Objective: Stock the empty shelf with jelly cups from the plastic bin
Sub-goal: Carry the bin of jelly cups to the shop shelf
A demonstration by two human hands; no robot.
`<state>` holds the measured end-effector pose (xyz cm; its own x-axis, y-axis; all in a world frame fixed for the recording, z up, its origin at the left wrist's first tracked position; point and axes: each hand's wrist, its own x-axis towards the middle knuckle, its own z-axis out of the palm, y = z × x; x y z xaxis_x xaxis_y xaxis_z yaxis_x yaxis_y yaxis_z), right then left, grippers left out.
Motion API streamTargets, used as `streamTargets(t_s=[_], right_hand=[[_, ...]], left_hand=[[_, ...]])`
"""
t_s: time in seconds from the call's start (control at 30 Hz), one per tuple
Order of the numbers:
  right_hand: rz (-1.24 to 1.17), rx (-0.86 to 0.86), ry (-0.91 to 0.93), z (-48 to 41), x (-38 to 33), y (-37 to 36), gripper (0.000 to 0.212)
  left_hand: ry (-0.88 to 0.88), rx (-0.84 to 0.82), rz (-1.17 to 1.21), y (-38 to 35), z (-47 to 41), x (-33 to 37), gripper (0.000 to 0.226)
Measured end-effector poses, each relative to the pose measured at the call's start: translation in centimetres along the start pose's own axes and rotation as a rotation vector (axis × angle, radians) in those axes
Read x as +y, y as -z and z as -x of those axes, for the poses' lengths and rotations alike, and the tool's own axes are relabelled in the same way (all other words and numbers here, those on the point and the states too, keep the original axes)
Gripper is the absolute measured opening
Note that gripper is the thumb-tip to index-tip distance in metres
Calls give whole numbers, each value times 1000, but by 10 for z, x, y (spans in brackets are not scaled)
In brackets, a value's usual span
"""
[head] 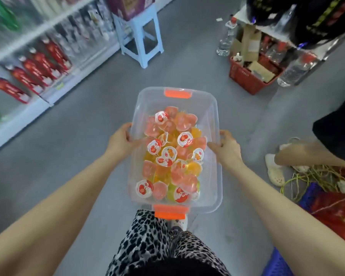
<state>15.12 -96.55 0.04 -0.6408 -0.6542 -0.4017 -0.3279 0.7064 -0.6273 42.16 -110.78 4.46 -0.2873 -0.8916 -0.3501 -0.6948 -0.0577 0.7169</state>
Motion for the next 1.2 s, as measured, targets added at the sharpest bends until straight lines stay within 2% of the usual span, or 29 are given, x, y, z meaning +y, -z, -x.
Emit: streamTargets(t_s=[0.13,0.37,0.67,0.87,1.2], right_hand=[[12,-2,23,-91,-67,-6,57],[1,43,-28,-238,-169,-6,58],[-70,120,-29,-441,-278,48,55],[-61,122,17,-596,-358,93,59],[-34,165,24,-842,-489,141,52]], left_hand=[[11,30,27,25,-92,22,52],[-12,-15,24,59,-269,76,50],[-105,-58,15,74,-495,202,39],[-76,-44,40,75,-639,284,48],[-111,4,89,84,-897,413,47]])
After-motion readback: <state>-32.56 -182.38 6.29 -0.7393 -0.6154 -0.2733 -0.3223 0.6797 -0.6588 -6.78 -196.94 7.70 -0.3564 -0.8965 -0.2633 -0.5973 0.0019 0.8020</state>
